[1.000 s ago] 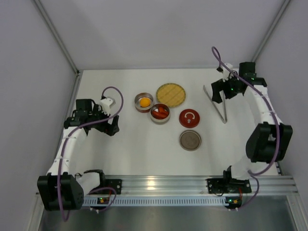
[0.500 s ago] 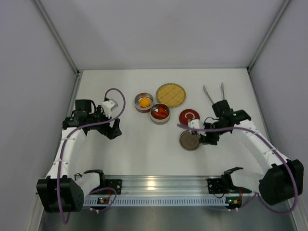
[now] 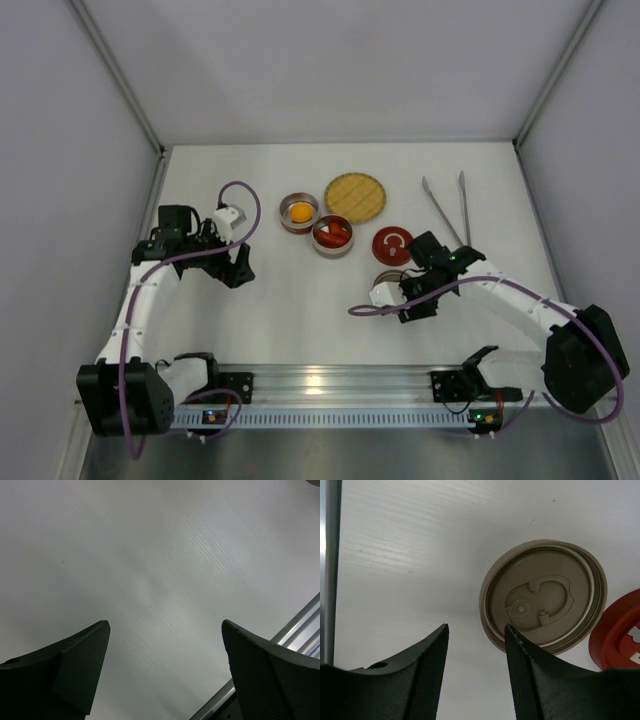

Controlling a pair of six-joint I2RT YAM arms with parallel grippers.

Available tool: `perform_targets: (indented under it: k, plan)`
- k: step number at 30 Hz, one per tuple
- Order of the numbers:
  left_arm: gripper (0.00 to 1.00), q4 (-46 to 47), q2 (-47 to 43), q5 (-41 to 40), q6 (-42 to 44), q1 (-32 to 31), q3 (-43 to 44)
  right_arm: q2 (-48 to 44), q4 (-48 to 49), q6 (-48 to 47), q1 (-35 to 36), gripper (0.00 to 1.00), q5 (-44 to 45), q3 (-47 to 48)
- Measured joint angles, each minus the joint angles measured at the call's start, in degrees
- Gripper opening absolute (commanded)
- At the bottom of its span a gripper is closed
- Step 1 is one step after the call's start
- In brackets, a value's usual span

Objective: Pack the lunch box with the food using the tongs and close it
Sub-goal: Pick up the box lid from the center of the board.

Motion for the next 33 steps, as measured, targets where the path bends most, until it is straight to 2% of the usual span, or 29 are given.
perform_targets:
  k: [10,21,26,30,33]
  plan:
    - [0.98,0.9,0.0,-1.6,0.0,0.0,-1.5,3.7,7.1,1.5,1.7,0.42,2.0,-2.3]
    - [0.98,2.1,0.0,-3.1,-0.3,0.0,-2.5,5.4,9.9,3.9,4.2,0.36,3.9,-5.4]
    - [0.98,2.4,0.0,-3.5,-0.5,0.0,-2.6,5.9,12.3,5.2,4.9,0.26,4.6,-5.5]
    - [0.98,2.6,0.0,-3.6,-0.7,0.0,-2.6,6.3,15.9,7.5,6.6,0.01,6.0,-5.7]
    - [0.98,2.7,0.0,-3.5,-1.6,0.0,-2.6,6.5,17.7,9.7,7.7,0.00,6.7,-5.7]
